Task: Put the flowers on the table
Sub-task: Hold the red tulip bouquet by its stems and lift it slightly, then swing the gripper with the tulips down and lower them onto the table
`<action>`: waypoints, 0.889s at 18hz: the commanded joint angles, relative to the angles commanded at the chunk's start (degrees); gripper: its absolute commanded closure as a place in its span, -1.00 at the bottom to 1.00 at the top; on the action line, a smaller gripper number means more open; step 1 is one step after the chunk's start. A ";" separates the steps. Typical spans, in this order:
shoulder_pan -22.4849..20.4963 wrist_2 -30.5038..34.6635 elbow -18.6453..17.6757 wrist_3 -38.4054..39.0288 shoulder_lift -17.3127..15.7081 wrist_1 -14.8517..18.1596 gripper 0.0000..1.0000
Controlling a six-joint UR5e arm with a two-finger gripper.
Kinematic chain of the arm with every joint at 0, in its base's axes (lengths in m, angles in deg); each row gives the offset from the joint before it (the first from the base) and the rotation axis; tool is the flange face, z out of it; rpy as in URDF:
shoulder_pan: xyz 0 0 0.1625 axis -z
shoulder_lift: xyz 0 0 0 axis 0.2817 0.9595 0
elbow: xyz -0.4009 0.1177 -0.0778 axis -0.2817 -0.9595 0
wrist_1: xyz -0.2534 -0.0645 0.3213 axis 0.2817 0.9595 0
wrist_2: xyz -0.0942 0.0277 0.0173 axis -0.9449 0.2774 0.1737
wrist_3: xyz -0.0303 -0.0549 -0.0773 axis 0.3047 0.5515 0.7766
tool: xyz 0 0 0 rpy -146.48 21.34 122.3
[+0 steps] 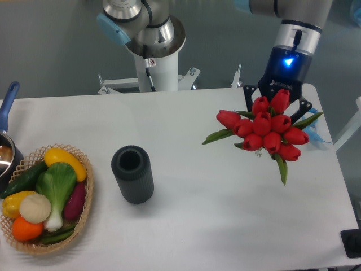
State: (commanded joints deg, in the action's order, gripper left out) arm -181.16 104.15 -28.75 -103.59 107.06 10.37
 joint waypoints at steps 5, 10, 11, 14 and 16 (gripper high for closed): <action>4.21 14.05 0.00 -0.88 0.16 0.44 0.48; 14.13 33.38 1.32 -1.23 5.61 0.53 0.47; 15.72 36.46 1.06 -1.23 7.01 0.27 0.47; 19.24 44.38 0.70 -1.23 11.49 -0.09 0.43; 20.74 48.17 1.49 -1.23 14.66 -0.09 0.43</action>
State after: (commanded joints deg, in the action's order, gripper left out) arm -160.42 152.32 -27.26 -104.82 121.72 10.28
